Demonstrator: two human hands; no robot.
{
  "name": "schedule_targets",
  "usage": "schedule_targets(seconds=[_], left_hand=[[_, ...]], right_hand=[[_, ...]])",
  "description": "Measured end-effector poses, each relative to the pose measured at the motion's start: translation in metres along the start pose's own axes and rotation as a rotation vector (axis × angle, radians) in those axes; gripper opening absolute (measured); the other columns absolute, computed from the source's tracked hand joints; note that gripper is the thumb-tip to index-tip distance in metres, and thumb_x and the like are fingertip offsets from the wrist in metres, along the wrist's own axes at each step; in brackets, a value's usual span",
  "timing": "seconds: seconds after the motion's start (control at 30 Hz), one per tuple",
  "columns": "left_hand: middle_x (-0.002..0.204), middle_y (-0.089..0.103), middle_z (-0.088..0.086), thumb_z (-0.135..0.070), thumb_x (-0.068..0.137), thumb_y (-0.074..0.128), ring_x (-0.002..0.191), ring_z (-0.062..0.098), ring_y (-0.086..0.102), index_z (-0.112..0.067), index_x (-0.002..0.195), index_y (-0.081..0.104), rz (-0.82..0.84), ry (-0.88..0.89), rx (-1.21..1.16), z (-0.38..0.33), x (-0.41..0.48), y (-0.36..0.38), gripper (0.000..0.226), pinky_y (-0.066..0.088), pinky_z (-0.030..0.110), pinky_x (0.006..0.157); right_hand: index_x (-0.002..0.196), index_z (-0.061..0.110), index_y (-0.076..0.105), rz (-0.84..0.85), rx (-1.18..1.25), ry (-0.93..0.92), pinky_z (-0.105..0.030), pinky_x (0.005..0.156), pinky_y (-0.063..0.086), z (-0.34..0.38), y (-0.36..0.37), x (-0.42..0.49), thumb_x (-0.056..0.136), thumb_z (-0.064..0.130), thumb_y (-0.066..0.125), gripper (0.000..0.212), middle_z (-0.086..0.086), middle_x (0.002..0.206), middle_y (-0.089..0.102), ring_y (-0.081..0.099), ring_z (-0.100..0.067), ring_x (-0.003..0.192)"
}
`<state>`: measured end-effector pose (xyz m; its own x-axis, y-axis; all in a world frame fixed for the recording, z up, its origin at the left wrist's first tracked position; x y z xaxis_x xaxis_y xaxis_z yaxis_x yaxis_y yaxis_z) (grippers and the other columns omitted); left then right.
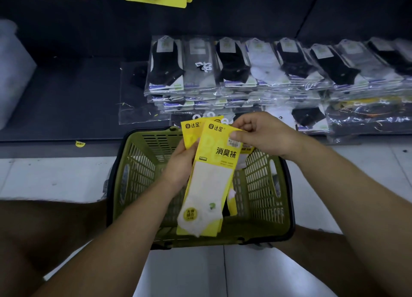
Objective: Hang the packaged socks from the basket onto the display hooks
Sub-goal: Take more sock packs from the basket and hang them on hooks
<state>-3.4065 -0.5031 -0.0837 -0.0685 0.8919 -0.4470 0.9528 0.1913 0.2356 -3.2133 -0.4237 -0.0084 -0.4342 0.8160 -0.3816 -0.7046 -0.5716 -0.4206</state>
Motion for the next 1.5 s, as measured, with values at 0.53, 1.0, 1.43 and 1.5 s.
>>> schedule_targets(seconds=[0.53,1.0,1.43,1.5], left_hand=[[0.098,0.083,-0.014,-0.017,0.090,0.084,0.090,0.006,0.080,-0.030,0.111,0.070,-0.106,0.031,0.128,0.022,0.005,-0.023,0.029,0.059,0.016,0.064],[0.118,0.080,-0.002,-0.023,0.088,0.085,0.111,0.019,0.075,-0.023,0.131,0.067,-0.151,-0.021,0.199,0.032,0.008,-0.026,0.047,0.058,0.040,0.097],[0.112,0.080,-0.006,-0.020,0.093,0.082,0.101,0.009,0.077,-0.021,0.126,0.069,-0.196,0.045,0.227,0.020,0.013,-0.035,0.036,0.059,0.030,0.085],[0.112,0.080,-0.005,-0.020,0.093,0.082,0.096,0.004,0.077,-0.017,0.130,0.067,-0.213,0.083,0.269,0.015,0.014,-0.035,0.041,0.059,0.019,0.076]], right_hand=[[0.112,0.013,0.069,-0.423,-0.544,0.023,-0.040,0.084,0.053,-0.080,-0.003,0.013,0.090,0.017,0.069,0.022,-0.007,0.110,0.061,0.060,-0.022,0.094],[0.111,0.014,0.068,-0.370,-0.718,0.025,-0.036,0.077,0.049,-0.104,0.006,0.019,0.087,0.022,0.072,0.026,-0.010,0.113,0.052,0.055,-0.029,0.105],[0.096,0.016,0.066,-0.107,0.055,0.034,-0.025,0.074,0.048,-0.057,-0.051,-0.006,0.092,0.015,0.070,0.005,0.000,0.087,0.076,0.066,-0.015,0.083],[0.097,0.016,0.066,-0.144,0.222,-0.043,-0.016,0.066,0.050,-0.039,-0.054,-0.008,0.096,0.011,0.063,0.006,0.007,0.078,0.075,0.067,-0.005,0.073]])
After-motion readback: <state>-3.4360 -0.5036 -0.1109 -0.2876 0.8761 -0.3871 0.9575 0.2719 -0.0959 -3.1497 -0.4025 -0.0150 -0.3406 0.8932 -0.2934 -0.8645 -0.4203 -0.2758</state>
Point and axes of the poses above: each hand's wrist, its own x-axis towards the middle knuckle, its own y-axis out of the palm, z = x × y, the point moved 1 cm from there along x, towards the middle knuckle
